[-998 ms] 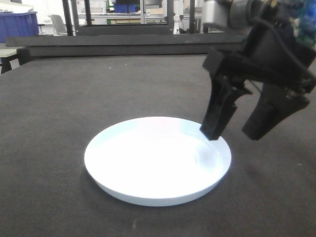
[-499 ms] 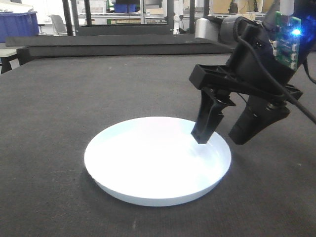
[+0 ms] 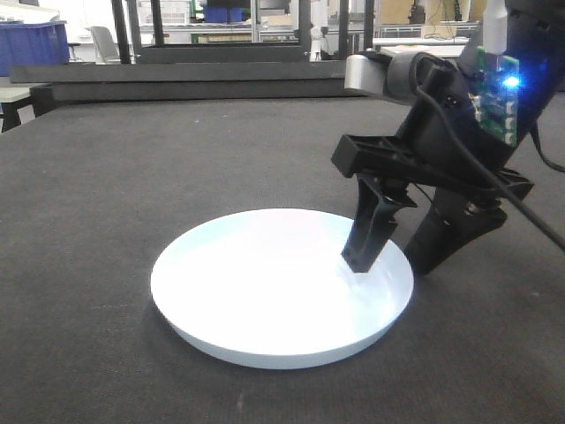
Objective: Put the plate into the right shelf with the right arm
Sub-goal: 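Lower the right gripper onto the white plate's rim and pinch it, then lift the white plate upright off the table with the right gripper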
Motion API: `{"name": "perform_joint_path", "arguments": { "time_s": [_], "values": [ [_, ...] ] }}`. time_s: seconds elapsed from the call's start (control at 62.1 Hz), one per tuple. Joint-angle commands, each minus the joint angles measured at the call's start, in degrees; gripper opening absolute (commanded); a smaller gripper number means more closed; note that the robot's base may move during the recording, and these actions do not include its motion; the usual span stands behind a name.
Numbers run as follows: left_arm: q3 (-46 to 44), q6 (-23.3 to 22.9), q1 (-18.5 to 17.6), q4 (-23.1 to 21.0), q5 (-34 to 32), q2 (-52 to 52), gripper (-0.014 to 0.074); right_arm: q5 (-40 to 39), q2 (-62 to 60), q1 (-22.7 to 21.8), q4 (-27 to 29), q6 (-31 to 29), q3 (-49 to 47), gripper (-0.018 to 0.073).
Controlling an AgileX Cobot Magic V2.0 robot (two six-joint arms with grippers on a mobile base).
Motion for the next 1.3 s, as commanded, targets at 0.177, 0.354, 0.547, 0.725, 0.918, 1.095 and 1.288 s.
{"name": "perform_joint_path", "arguments": {
  "time_s": [0.177,0.354,0.547,0.725,0.918,1.095,1.288],
  "values": [
    [0.57,-0.16,0.04,-0.35,-4.92,-0.36,-0.0047,-1.15,-1.59,-0.08,1.81,-0.61,-1.80,0.0365],
    [0.57,-0.16,0.04,-0.35,-4.92,-0.36,-0.0047,-1.14,-1.59,-0.08,1.81,-0.56,-1.80,0.0162],
    [0.57,-0.16,0.04,-0.35,-4.92,-0.36,-0.0047,-1.64,-1.83,-0.08,1.81,-0.56,-1.80,0.0060],
    [0.57,-0.16,0.04,-0.35,-4.92,-0.36,-0.0047,-1.74,-3.54,-0.39,1.59,-0.56,-2.67,0.0060],
    [0.57,-0.16,0.04,-0.35,-4.92,-0.36,-0.0047,-0.18,-11.22,-2.11,1.54,-0.56,-2.96,0.0060],
    [0.57,-0.16,0.04,-0.35,-4.92,-0.36,-0.0047,0.65,-24.15,-2.58,0.98,-0.30,-2.66,0.0068],
    [0.57,-0.16,0.04,-0.35,-4.92,-0.36,-0.0047,-3.90,-41.60,-2.58,0.73,-0.30,1.07,0.0068]
  ]
}}
